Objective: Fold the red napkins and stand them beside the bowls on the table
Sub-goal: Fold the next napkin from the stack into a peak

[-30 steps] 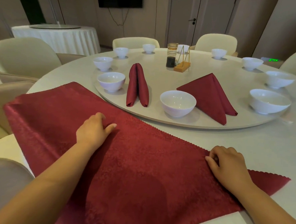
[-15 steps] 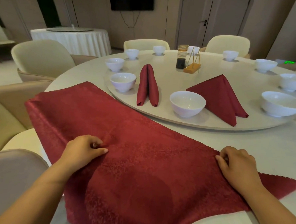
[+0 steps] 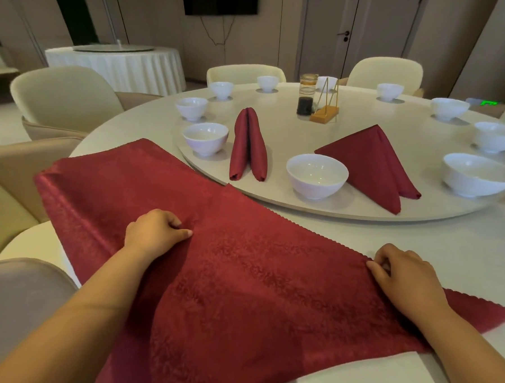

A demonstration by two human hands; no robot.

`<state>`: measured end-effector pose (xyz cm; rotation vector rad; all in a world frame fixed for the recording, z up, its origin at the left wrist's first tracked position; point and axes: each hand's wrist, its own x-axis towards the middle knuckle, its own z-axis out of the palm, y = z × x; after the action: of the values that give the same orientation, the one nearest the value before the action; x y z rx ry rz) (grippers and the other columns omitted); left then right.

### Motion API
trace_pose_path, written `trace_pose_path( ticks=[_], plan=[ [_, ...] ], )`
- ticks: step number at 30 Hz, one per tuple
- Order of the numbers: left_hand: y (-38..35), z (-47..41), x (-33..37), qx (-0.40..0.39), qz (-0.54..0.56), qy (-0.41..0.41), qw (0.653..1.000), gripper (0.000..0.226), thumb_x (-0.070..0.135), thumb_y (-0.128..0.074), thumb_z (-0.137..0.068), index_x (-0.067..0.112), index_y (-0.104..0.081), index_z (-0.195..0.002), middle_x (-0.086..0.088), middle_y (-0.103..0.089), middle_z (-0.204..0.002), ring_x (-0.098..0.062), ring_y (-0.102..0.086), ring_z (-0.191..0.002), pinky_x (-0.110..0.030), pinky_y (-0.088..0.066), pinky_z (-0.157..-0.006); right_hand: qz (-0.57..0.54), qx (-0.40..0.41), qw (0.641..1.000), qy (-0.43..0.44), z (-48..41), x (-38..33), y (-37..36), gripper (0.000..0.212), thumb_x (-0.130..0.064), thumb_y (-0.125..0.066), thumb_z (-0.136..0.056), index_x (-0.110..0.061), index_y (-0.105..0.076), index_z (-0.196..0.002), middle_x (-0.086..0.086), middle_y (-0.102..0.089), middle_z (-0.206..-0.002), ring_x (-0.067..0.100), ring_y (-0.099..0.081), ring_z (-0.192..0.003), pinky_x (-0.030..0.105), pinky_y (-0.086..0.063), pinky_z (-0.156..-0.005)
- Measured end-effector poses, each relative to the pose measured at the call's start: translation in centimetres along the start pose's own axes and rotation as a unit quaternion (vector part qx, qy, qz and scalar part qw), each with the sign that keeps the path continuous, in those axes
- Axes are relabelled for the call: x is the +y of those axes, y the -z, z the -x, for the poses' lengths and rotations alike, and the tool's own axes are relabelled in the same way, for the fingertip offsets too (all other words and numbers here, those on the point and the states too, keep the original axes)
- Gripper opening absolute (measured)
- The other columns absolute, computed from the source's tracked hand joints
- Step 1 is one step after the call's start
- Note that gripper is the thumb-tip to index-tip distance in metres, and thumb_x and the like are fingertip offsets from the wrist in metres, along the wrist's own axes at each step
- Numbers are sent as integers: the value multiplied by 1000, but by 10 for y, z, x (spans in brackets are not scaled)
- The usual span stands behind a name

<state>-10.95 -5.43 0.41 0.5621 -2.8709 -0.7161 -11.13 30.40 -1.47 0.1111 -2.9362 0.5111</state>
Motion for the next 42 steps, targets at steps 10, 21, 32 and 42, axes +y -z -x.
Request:
trace_pose_path(
  ticks=[10,21,32,42],
  plan=[
    [-3,-2,0,-2,62,60,996,18,30,-70,-79,18,-61,-89,5,-52,-82,-23,-54,-105,-32,-31,-91,-1,31,999,15,1,0,-5,16,-27,-58,-88,-14,-60,-97,0,-57,-92,20,-47,-89,29,-31,-76],
    [7,-14,19,109,70,12,991,9,26,-67,-83,19,-63,-84,2,-57,-84,-24,-52,-104,-28,-20,-85,-22,28,999,39,-1,7,-6,14,-20,-62,-85,-18,-67,-98,0,-60,-95,12,-40,-88,24,-23,-78],
    [-19,50,28,23,-98,-148,984,54,42,-31,-93,26,-27,-144,5,-25,-151,-10,-18,-140,-34,-1,-112,-6,33,996,80,3,8,-8,21,-15,-65,-83,-16,-70,-103,7,-62,-98,27,-50,-95,27,-25,-81],
    [-62,122,37,-10,-116,-253,961,47,39,-34,-77,20,-74,-94,0,-71,-101,-15,-68,-94,-39,-54,-72,36,17,997,73,10,-4,4,21,-14,-63,-85,-14,-69,-105,7,-61,-103,28,-53,-99,33,-31,-86]
  ],
)
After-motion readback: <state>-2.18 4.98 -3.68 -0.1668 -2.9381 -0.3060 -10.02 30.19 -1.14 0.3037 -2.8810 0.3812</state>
